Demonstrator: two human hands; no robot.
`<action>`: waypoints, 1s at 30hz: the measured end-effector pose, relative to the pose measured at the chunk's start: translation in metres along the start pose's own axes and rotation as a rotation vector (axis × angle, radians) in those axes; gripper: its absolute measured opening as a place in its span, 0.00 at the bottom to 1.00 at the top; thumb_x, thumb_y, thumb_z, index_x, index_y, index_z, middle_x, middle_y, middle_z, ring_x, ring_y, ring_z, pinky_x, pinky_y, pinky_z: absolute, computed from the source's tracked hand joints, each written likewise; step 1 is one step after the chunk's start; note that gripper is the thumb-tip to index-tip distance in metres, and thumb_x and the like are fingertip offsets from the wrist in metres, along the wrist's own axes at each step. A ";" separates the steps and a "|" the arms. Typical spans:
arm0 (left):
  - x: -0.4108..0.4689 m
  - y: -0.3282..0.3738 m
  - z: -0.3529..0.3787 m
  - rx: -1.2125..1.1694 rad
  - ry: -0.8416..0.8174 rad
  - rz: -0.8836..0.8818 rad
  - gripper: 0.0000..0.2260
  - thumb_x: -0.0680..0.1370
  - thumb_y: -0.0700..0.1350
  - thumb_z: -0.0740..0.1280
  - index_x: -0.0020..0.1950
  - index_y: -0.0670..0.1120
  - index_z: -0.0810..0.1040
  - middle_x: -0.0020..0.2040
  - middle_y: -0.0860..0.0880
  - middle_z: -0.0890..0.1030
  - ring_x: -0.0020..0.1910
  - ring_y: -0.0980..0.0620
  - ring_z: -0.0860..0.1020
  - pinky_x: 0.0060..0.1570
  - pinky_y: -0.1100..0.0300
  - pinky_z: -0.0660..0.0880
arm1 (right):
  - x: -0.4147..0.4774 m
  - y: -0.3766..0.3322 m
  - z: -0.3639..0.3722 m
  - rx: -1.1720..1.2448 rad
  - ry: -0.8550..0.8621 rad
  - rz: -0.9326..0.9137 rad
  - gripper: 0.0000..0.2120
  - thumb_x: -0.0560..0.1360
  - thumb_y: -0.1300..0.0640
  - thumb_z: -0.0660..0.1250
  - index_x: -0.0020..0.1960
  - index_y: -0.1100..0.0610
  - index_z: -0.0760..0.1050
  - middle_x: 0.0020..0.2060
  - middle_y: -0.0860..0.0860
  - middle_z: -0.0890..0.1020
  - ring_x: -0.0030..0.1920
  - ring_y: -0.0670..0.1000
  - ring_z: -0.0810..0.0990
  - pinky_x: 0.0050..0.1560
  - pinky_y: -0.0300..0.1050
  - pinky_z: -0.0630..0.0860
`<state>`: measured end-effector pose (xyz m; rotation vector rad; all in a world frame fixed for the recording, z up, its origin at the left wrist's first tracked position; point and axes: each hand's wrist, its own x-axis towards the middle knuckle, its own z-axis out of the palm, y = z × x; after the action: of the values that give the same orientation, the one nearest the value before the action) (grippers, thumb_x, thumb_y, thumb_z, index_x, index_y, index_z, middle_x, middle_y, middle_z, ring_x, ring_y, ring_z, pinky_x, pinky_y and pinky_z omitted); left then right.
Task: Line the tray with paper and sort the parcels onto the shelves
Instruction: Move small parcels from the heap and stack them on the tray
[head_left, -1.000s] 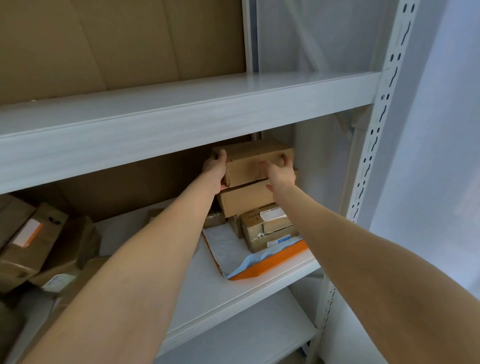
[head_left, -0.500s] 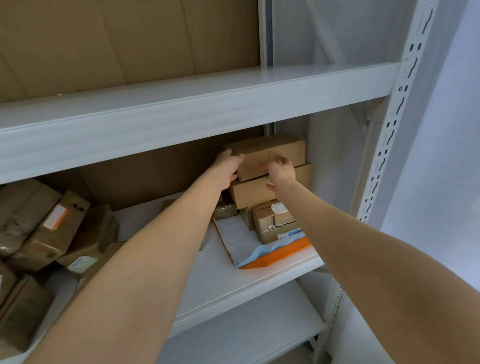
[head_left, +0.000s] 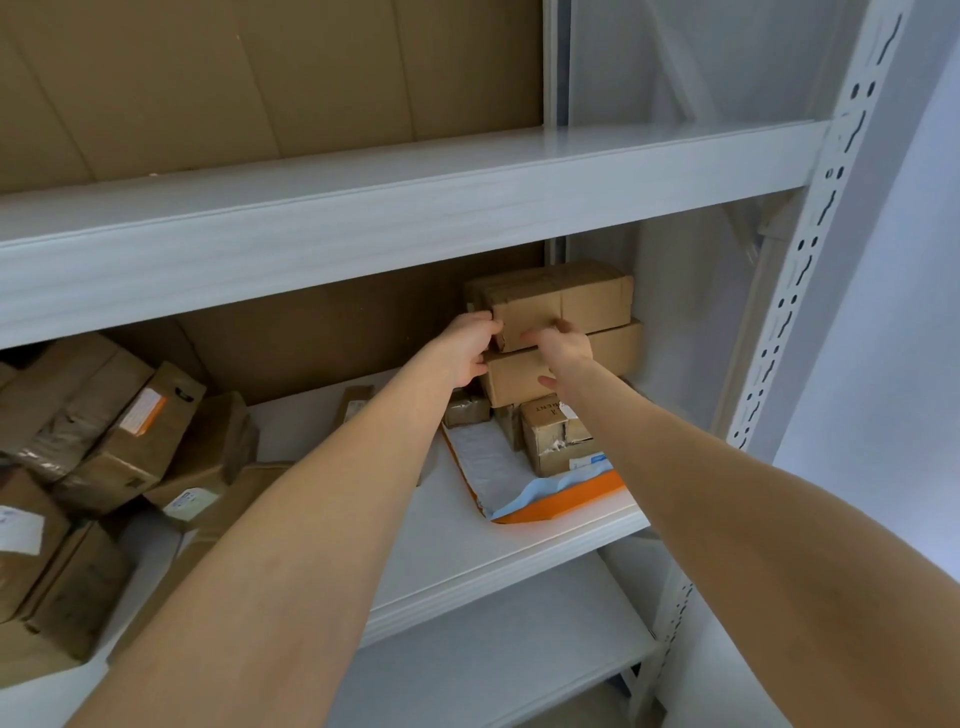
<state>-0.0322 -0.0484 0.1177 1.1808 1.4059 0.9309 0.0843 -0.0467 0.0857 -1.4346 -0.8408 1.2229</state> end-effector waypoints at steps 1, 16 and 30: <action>-0.001 0.000 -0.001 -0.004 -0.004 -0.002 0.20 0.82 0.40 0.59 0.75 0.46 0.63 0.74 0.39 0.64 0.72 0.41 0.64 0.68 0.49 0.65 | -0.001 0.000 0.001 -0.011 -0.004 -0.004 0.32 0.75 0.58 0.70 0.76 0.49 0.63 0.69 0.55 0.68 0.56 0.53 0.68 0.58 0.51 0.75; -0.037 -0.014 -0.095 0.055 0.171 0.032 0.15 0.82 0.36 0.57 0.68 0.45 0.73 0.66 0.44 0.74 0.63 0.47 0.75 0.52 0.56 0.77 | -0.028 0.012 0.028 0.033 0.006 -0.131 0.13 0.78 0.53 0.67 0.61 0.55 0.74 0.50 0.52 0.80 0.50 0.51 0.80 0.57 0.45 0.78; -0.106 -0.073 -0.213 0.352 0.370 -0.129 0.23 0.78 0.44 0.67 0.72 0.43 0.67 0.71 0.43 0.69 0.69 0.46 0.68 0.62 0.54 0.69 | -0.092 0.067 0.134 -0.389 -0.497 0.049 0.16 0.77 0.54 0.70 0.60 0.57 0.70 0.57 0.58 0.76 0.51 0.55 0.78 0.55 0.51 0.77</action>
<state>-0.2564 -0.1558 0.1067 1.1930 1.9829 0.8620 -0.0741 -0.1138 0.0489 -1.4754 -1.4522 1.5440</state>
